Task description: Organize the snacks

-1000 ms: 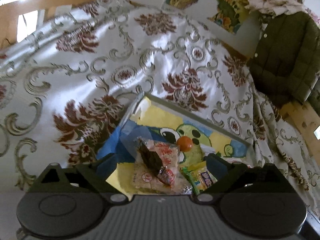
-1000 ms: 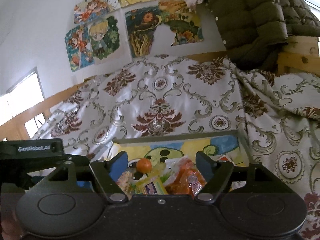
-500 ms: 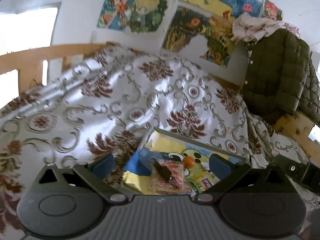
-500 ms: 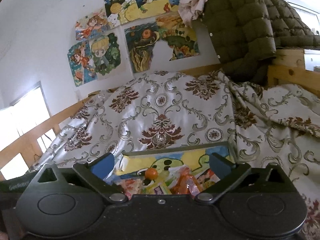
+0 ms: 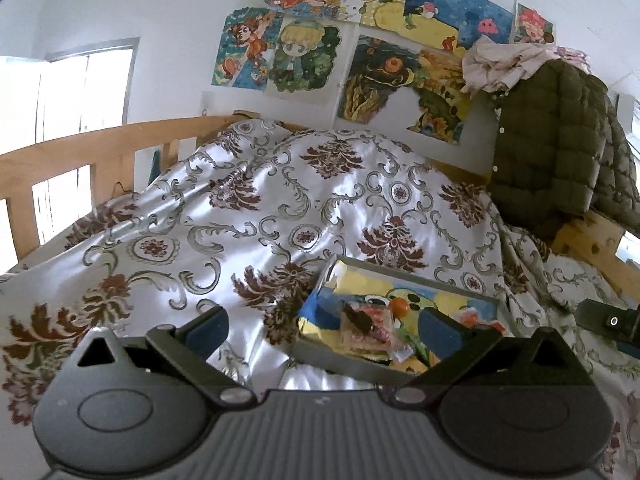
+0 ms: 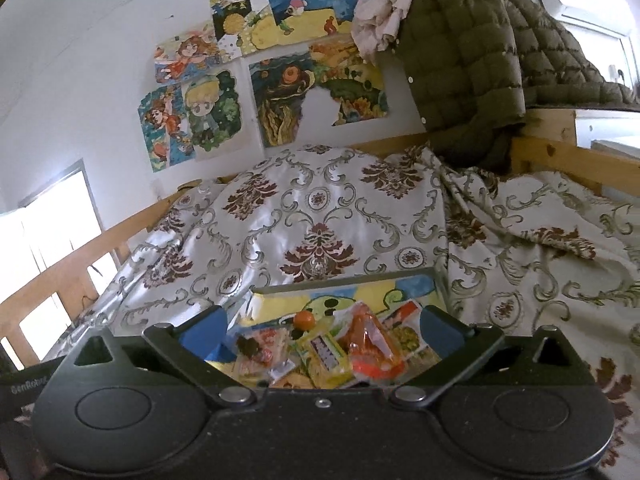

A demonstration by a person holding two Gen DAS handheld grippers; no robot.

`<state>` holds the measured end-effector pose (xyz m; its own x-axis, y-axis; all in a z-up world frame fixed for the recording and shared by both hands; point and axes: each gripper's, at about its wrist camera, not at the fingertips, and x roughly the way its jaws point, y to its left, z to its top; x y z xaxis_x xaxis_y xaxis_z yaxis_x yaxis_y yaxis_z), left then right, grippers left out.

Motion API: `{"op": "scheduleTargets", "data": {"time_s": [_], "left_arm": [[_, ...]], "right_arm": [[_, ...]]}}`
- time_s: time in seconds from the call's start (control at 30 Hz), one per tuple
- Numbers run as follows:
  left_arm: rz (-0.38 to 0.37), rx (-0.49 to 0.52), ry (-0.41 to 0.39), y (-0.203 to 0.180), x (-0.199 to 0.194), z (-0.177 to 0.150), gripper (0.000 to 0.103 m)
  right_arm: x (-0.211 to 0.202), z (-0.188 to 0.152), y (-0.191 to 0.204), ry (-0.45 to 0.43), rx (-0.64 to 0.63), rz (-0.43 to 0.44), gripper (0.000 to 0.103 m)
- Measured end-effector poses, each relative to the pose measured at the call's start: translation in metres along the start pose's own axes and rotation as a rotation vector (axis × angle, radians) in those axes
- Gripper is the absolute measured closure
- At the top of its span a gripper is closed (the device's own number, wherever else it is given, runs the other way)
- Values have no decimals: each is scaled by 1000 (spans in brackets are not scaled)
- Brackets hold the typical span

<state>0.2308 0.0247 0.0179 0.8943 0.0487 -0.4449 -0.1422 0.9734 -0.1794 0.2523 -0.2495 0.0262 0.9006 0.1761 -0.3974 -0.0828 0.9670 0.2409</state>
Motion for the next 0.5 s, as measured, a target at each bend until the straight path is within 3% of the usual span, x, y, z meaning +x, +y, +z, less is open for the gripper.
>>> {"op": "scheduleTargets", "data": {"time_s": [0.5], "left_arm": [[2,67,-2,-7,-65,-29,0]], "right_arm": [[-64,-35,12,30,-62,2,1]]}}
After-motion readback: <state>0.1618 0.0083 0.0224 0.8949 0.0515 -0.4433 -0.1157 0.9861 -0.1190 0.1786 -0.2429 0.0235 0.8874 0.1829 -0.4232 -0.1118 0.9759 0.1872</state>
